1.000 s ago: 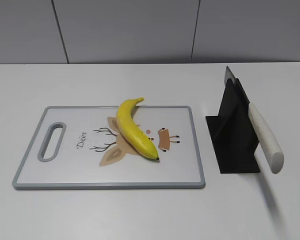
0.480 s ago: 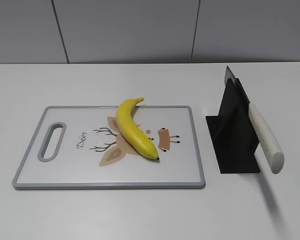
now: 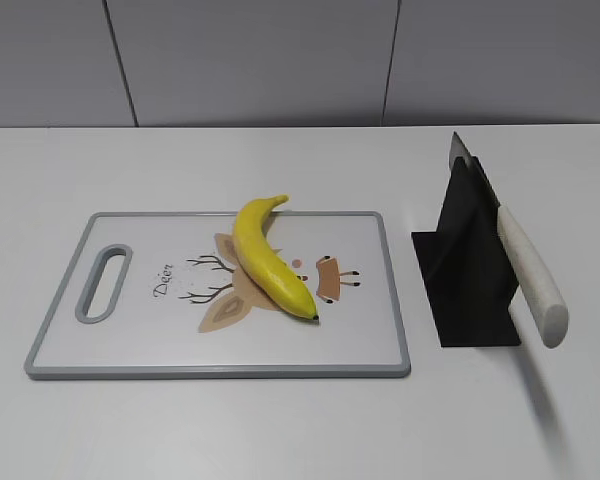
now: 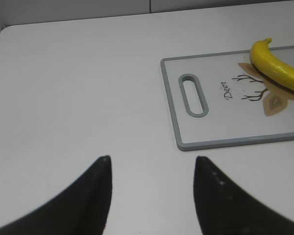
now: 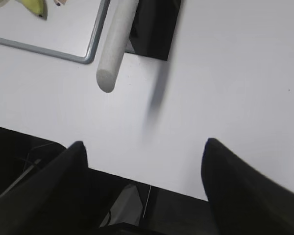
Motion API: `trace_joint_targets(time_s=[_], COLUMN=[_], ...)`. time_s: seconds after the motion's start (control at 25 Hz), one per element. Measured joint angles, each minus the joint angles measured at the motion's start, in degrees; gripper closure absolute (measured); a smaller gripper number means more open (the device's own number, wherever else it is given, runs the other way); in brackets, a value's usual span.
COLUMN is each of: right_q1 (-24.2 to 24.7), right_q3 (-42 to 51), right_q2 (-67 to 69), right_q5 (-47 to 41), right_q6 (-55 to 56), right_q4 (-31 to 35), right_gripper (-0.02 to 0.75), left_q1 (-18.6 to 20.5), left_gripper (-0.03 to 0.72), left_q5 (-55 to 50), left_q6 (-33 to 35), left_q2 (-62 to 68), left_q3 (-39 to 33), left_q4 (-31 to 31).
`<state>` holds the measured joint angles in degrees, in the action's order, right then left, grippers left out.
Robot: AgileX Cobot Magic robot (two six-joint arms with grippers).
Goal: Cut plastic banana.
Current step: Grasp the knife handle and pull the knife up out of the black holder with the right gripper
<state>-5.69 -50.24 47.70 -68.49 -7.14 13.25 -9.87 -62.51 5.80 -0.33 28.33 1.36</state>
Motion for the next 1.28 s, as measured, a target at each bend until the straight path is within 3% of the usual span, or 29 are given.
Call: trace_joint_targets(time_s=[0.56,1.0,1.28], right_q1=[-0.65,-15.69,-18.08], right_q3=[-8.62,-14.27,-15.0], right_q2=[21.57,33.04,41.44], right_q5=[-0.59,3.87,5.54], right_q6=[-1.08,10.63,20.08], right_q4=[0.73,-6.35,-10.93], right_gripper=[0.181,0.181,0.181], left_q1=[0.0,0.0,0.0], left_gripper=[0.167,0.167,0.167], left_q5=[0.0,0.0,0.0], left_q6=[0.0,0.0,0.0], left_q2=[0.0,0.0,0.0], left_q3=[0.0,0.0,0.0], left_q4=[0.0,0.0,0.0])
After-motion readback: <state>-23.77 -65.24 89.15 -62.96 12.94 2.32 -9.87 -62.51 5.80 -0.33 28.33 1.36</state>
